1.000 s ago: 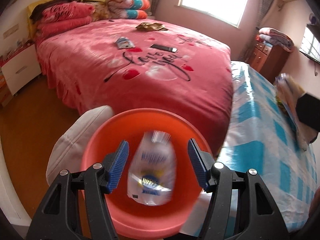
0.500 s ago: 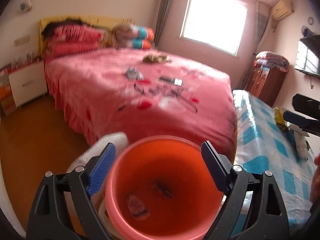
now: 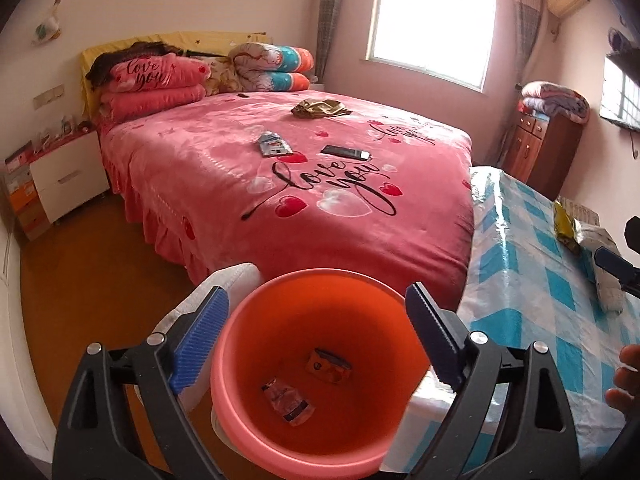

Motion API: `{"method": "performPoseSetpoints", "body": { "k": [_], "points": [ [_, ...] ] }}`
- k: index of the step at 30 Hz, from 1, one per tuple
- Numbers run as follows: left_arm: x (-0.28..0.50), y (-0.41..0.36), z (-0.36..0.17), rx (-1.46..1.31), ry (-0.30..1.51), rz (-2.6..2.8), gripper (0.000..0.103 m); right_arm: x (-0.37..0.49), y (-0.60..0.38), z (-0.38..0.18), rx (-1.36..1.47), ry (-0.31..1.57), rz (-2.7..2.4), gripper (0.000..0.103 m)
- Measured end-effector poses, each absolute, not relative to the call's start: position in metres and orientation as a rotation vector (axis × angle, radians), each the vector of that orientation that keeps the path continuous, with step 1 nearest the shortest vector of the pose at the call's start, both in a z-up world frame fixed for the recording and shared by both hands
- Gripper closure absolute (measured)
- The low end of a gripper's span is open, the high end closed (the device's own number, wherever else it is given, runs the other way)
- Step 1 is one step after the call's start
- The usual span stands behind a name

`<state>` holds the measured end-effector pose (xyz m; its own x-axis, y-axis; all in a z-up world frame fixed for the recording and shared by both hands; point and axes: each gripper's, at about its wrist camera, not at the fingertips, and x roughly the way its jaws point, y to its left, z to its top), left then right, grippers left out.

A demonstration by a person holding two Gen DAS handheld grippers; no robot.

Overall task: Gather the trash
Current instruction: 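Carry both items over the orange bucket and open both grippers to drop them, then move both open grippers back toward the trash on the table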

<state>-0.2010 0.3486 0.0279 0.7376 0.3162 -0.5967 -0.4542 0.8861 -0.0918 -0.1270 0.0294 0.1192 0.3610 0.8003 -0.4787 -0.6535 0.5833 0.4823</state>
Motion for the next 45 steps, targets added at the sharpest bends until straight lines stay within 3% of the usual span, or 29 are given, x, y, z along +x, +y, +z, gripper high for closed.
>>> {"method": "performPoseSetpoints", "body": {
  "k": [45],
  "points": [
    [-0.107,0.144,0.074,-0.108,0.728,0.043,0.012,-0.092,-0.187,0.093,0.454,0.695,0.687,0.005]
  ]
}}
